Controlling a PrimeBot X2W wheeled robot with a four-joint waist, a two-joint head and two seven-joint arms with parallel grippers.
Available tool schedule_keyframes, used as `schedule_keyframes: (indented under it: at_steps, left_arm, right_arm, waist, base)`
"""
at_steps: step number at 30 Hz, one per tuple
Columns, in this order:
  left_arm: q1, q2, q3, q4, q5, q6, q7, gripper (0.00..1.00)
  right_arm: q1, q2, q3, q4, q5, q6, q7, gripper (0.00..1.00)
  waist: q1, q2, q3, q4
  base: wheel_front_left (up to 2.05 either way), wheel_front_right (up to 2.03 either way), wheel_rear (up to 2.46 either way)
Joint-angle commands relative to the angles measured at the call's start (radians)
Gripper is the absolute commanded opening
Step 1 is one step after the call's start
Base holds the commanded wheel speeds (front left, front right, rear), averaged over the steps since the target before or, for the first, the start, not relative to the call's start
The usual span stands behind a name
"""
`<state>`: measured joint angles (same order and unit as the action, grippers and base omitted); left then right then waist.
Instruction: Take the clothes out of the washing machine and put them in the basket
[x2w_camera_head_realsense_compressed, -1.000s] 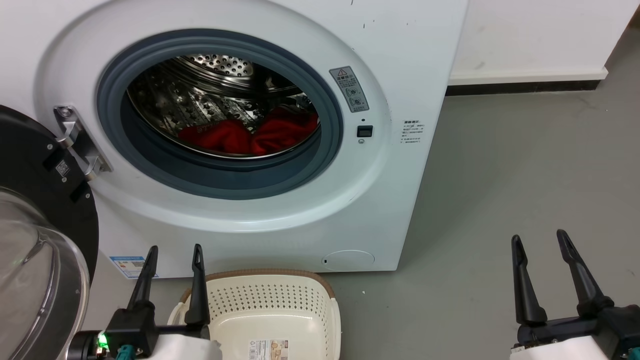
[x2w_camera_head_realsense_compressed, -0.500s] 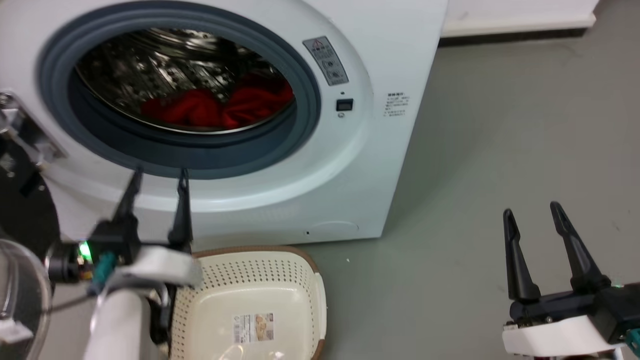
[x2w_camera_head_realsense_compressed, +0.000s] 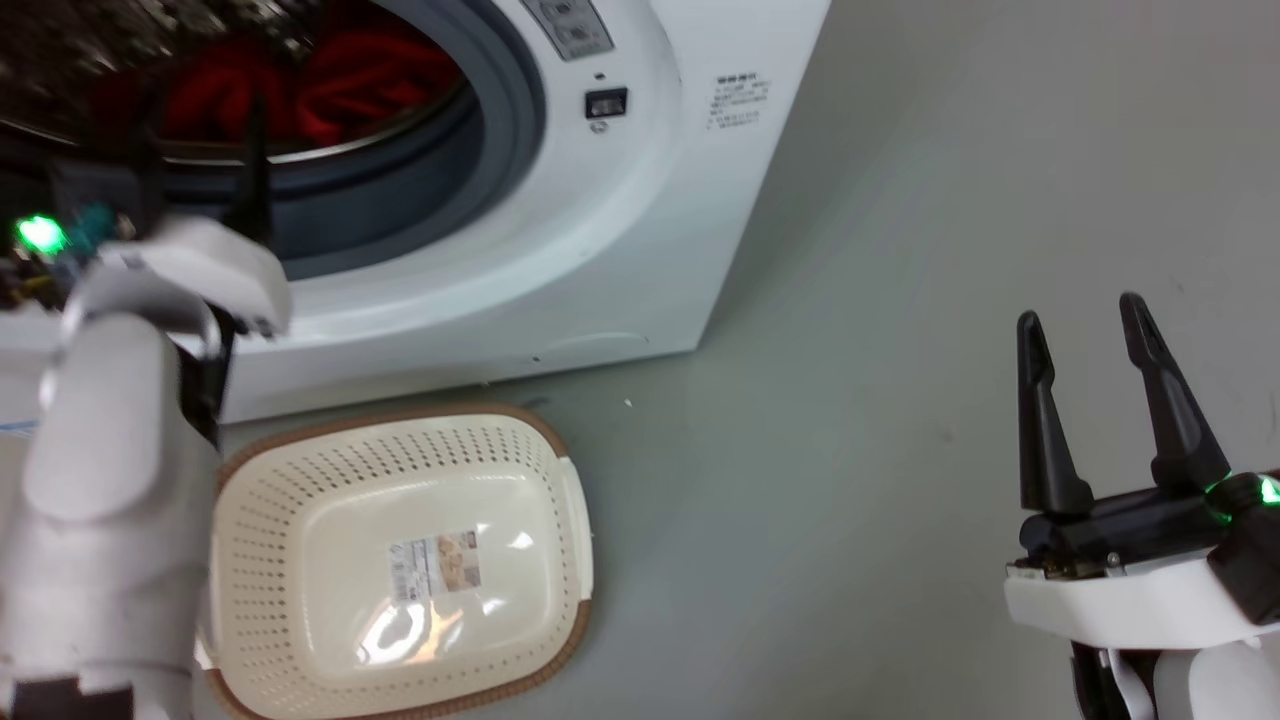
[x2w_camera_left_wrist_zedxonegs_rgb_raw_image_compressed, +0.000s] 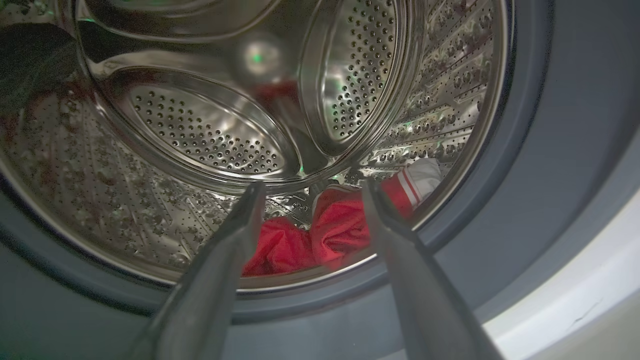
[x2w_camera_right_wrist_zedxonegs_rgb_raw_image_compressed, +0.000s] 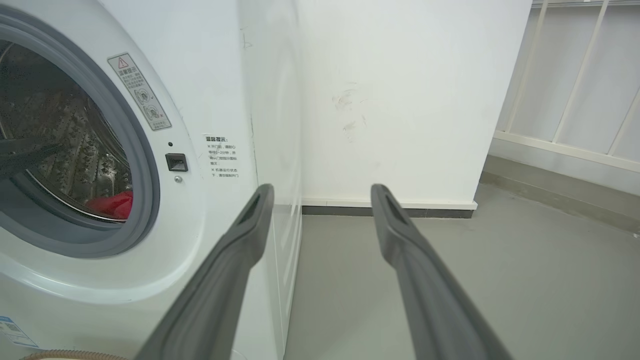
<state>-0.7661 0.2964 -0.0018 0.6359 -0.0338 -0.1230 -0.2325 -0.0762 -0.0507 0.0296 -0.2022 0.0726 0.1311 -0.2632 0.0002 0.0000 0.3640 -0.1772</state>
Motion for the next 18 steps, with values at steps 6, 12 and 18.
schedule_keyframes:
  at_steps: [6, 12, 18]
  left_arm:
    - [-0.209, 0.074, -0.065, 0.104, -0.023, -0.005, 0.104, 1.0]
    - [-0.394, 0.15, -0.209, 0.173, -0.127, -0.006, 0.265, 1.0]
    - [-0.551, 0.232, -0.35, 0.178, -0.244, -0.006, 0.482, 1.0]
  right_arm:
    - [-0.067, 0.001, 0.006, -0.027, 0.031, -0.001, -0.002, 1.0]
    - [-0.114, 0.001, 0.012, -0.049, 0.057, -0.001, -0.002, 1.0]
    - [-0.15, 0.001, 0.02, -0.074, 0.089, -0.001, -0.002, 1.0]
  waist:
    - [-0.0002, 0.0, 0.149, -0.077]
    - [-0.0002, 0.0, 0.244, -0.113]
    - [-0.0002, 0.0, 0.334, -0.14]
  base:
    - [0.0, 0.0, 0.0]
    - [0.0, 0.0, 0.0]
    - [0.0, 0.0, 0.0]
